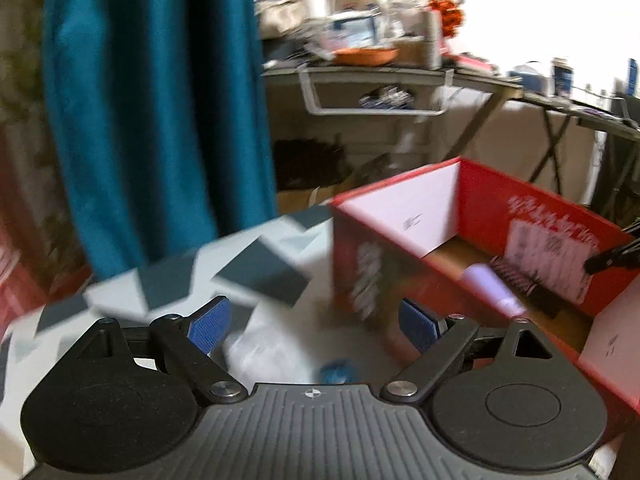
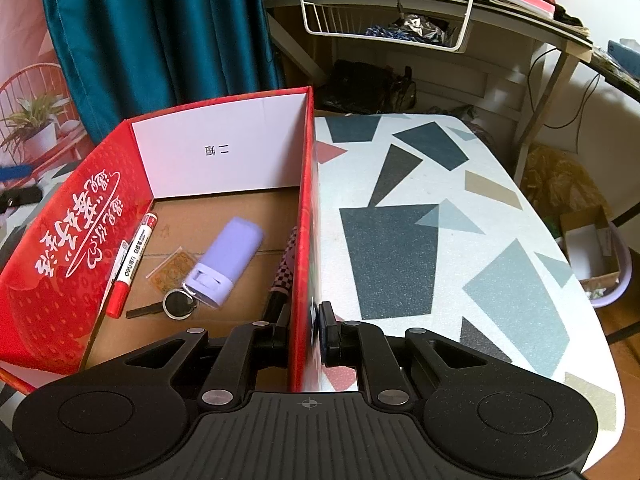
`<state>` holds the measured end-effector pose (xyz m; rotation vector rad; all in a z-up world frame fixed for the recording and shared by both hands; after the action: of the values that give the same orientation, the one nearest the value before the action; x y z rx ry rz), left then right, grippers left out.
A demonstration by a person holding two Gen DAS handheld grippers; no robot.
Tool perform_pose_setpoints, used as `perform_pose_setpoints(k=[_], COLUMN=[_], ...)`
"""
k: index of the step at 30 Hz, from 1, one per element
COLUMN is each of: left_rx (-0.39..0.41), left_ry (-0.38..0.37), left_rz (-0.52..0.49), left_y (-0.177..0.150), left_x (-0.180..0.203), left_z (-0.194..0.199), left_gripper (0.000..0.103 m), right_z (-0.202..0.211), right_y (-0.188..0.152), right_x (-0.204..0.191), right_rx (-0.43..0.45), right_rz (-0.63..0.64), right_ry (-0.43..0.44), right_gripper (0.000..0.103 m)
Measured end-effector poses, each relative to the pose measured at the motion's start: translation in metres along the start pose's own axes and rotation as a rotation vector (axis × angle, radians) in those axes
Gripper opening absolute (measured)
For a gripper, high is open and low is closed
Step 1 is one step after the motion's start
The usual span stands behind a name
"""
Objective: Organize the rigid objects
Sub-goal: 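Move the left tool back toward the remaining small items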
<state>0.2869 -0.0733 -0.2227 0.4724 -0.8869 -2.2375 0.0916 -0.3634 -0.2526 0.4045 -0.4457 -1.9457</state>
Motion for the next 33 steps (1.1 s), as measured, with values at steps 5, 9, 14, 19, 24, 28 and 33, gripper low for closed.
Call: perform_pose_setpoints(k=[5,9,14,19,24,28,33], left_rx=[-0.070,-0.112,-0.116,-0.125,-0.134,-0.153,-0.182], left_ry=[0.076,0.119,0.126,0.131,0.139,0.145,0.146], left_rz=[0.063,0.100,0.152,0.139,0.137,0.143,0.125], left_y=[-0.030,-0.051,-0.064,-0.054,-0.051,-0.050,-0.047], left_x=[-0.015,-0.018,-0.024,-0.025,-0.029,-0.036,-0.038], left_z=[-0.001,-0.008,-0.010,-0.026,-0.039,-0.048,-0.057], left_gripper=[0.092,0.092,0.084,0.072,0.065,0.064,0.064], right_z=[0.000,0.000,0.000,-0.001,0.000,-0.001,-0.001], right_y=[-0.001,-0.001,-0.001,0.001,0.001,0.001,0.002], right_x=[0.001,0.001,0.002,0.001,0.000,0.000,-0.002], right_rx=[0.005,0.007,0.007,0.000,-0.007,-0.008,-0.010], right_rz=[-0.004,-0.005,-0.005,-0.001,0.009,0.004,0.012], right_ry=[0.004,0.007,0.013,0.009,0.010,0.011,0.000], right_gripper=[0.011,0.012,0.012,0.012,0.012,0.012,0.012])
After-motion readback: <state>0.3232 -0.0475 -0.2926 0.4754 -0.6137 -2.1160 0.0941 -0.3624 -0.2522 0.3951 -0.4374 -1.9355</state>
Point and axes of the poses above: each gripper's, at about its wrist camera, not at the fingertips, and z roughly against the way its jaws point, x to its right, y to its top, the point moved 2 cm from there along -z, roughly the way its jaws point, and after that the axes turned 12 degrees about -x, right-handed, at the moved point
